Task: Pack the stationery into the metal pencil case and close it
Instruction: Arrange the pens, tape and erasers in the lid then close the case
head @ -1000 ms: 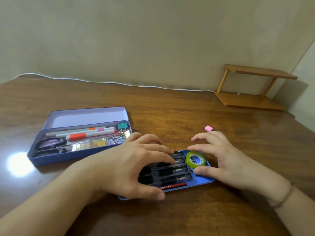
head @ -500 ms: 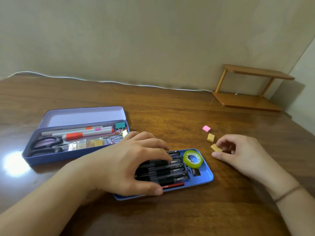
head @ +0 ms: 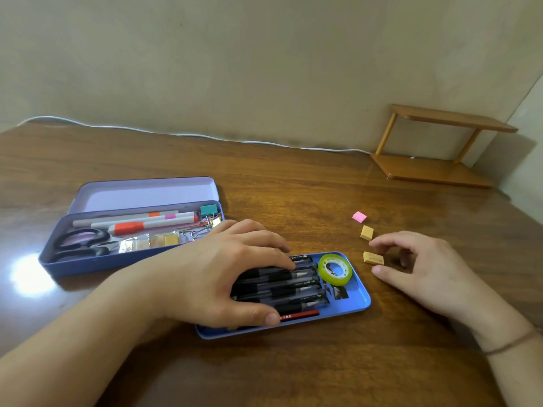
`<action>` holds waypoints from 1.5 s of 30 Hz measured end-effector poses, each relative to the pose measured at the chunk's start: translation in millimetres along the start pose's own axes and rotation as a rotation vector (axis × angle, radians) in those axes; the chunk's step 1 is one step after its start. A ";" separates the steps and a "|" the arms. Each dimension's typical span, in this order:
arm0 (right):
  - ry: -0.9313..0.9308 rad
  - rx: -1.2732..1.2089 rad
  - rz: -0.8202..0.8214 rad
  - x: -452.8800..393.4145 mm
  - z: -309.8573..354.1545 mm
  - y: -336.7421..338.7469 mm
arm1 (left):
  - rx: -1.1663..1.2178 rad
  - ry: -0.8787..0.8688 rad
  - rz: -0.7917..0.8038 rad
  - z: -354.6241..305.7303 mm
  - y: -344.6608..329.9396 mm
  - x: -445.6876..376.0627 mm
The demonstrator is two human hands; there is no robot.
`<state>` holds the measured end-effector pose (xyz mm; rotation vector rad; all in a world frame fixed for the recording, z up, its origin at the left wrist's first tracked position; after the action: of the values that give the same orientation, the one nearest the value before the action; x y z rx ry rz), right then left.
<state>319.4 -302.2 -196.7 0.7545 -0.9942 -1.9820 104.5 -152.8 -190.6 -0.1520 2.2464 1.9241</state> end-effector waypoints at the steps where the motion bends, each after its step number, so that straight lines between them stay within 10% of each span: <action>1: 0.010 -0.010 -0.002 0.3 1.3 -0.2 | -0.002 -0.001 0.001 -0.2 -0.1 0.0; 13: 0.576 -0.077 0.120 21.7 60.1 -23.0 | -0.007 0.016 0.011 2.1 -1.2 0.0; 27: 0.519 -0.065 0.081 13.6 52.8 -29.1 | 0.005 0.006 0.009 0.8 -0.6 0.1; 36: -0.076 0.047 -0.191 -29.0 -16.6 -6.8 | 0.012 0.010 0.012 0.0 -2.8 -0.4; 45: 0.103 -0.145 -0.100 -1.2 6.7 -5.7 | 0.018 0.048 0.021 5.0 -6.0 1.0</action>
<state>312.7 -296.5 -197.8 0.8302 -0.7565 -2.0535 105.0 -148.8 -197.4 -0.1749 2.3034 1.9303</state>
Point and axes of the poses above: each hand's wrist, its own x-axis away from the middle knuckle, its own y-axis out of the back of the hand, z = x × y, the point moved 7 cm from there along -x, towards the middle knuckle, and after that the axes turned 6 degrees about -x, right-handed, at the moved point
